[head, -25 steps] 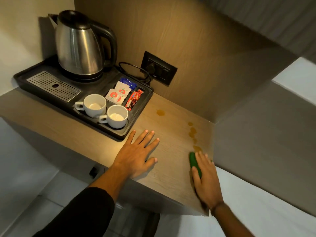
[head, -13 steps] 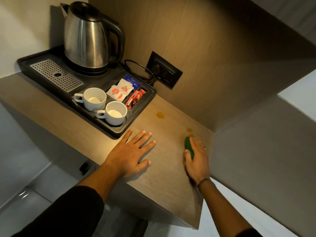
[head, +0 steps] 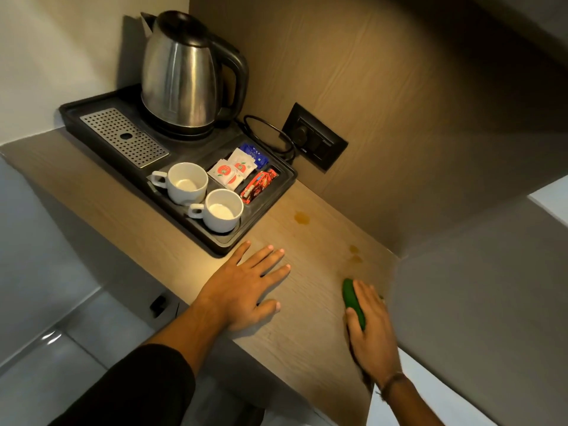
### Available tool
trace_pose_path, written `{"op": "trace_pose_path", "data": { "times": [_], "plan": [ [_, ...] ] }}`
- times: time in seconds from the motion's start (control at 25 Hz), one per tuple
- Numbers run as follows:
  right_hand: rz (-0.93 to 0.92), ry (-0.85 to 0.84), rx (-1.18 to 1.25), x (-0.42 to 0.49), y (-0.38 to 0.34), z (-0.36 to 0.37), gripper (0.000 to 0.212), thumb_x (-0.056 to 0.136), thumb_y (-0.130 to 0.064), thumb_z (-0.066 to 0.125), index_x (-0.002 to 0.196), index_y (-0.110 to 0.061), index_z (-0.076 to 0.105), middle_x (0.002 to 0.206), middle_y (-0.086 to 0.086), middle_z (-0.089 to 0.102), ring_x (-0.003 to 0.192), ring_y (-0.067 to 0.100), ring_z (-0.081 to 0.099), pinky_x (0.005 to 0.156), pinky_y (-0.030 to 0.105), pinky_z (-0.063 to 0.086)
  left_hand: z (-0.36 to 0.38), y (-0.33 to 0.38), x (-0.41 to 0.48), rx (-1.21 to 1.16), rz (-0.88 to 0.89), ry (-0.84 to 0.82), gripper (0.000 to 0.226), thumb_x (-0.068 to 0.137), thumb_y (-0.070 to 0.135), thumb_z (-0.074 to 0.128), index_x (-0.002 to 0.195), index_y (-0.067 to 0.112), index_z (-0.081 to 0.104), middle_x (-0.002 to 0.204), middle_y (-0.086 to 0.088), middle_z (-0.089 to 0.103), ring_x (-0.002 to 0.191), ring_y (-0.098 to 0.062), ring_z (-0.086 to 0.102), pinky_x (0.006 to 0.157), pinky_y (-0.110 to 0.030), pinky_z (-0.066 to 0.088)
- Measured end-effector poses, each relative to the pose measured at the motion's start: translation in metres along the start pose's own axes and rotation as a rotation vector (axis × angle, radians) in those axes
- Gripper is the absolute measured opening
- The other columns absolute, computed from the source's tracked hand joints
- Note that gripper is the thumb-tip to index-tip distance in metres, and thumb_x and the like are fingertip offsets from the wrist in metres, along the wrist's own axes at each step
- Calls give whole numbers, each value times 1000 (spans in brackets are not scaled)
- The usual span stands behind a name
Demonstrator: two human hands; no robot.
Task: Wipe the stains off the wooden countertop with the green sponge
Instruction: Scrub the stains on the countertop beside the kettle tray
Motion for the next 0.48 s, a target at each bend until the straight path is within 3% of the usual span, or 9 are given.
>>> {"op": "trace_pose_path", "data": {
  "times": [0.12,0.2,0.36,0.4,0.48],
  "plan": [
    [194,43,13,46,37,-20,52,106,-30,49,158,-26,38,163,3,42,151,26,33,123,55,28,0,1,0,21,5,-1,75,103,68,23,166,33,4,178,0,-6,163,-20,-11,130,-61,-1],
    [255,59,32,90,22,-21,52,106,-20,53,156,-17,41,162,10,43,150,32,35,123,52,28,0,0,1,26,8,-10,75,103,69,22,166,33,3,178,0,-8,163,-20,-12,130,-61,-2],
    [-23,-22,2,50,0,5,56,105,-37,45,159,-27,34,165,-7,33,155,2,14,126,42,14,1,-1,1,2,1,-11,76,102,70,22,166,34,6,178,1,-6,163,-20,-11,130,-62,-1],
    [-10,-8,5,39,13,-3,56,105,-39,44,159,-29,33,165,-8,33,154,1,14,126,43,16,1,-1,1,1,-1,-9,76,101,70,22,166,34,6,178,1,-5,163,-20,-10,130,-62,-1],
    [135,12,12,64,36,-18,54,107,-31,49,159,-24,36,165,2,38,154,19,26,124,51,26,1,-1,1,4,0,-8,76,101,70,22,166,34,6,179,0,-5,163,-20,-10,130,-62,-1]
  ]
}}
Point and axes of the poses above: each hand's wrist, its own x-axis towards the middle knuckle, its own z-axis out of the palm, y = z × x, the point moved 9 cm from there along x, towards the middle knuckle
